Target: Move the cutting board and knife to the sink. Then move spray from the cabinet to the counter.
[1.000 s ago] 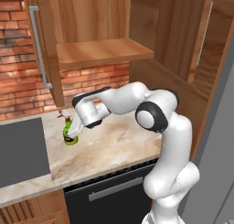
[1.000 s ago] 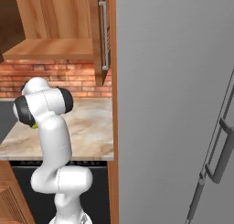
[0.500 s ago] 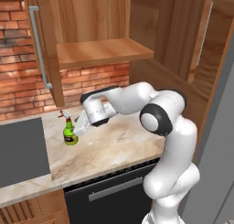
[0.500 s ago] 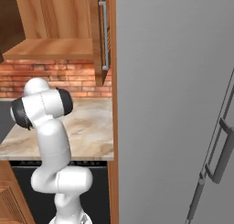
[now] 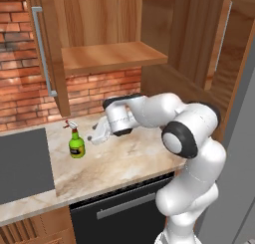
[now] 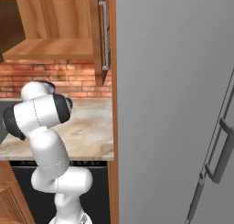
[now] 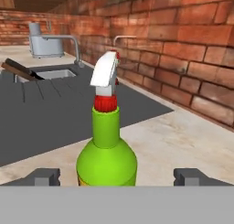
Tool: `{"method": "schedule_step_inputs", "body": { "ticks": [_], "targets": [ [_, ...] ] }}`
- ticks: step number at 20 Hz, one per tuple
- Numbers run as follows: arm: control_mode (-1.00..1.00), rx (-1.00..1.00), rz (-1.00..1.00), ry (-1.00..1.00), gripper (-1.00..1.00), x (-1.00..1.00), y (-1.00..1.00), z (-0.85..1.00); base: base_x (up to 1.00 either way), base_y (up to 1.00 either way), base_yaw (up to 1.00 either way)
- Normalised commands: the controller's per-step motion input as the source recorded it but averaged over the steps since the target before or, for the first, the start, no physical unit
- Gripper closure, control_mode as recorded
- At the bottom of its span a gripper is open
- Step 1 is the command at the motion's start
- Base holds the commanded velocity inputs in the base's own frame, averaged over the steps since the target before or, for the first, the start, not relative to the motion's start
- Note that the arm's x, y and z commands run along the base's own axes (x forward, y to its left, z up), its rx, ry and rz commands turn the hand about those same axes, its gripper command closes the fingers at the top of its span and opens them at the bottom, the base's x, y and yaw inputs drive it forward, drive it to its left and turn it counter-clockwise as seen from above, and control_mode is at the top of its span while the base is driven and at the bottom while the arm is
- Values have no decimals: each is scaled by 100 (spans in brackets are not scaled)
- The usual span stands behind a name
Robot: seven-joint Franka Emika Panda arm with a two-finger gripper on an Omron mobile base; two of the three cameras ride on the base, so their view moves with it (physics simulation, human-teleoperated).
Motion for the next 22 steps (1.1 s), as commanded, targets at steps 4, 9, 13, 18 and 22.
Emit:
{"method": "schedule_step_inputs", "body": {
  "ticks": [4,9,13,18,22],
  "targets": [
    [-100,0,-11,0,-100,-53,0,59,0,0,0],
    [-100,0,-13,0,-100,-56,0,64,0,0,0],
    [-100,0,-15,0,-100,-58,0,54,0,0,0],
    [-100,0,-16,0,-100,-54,0,57,0,0,0],
    [-100,0,-15,0,-100,-55,0,53,0,0,0]
  ]
}}
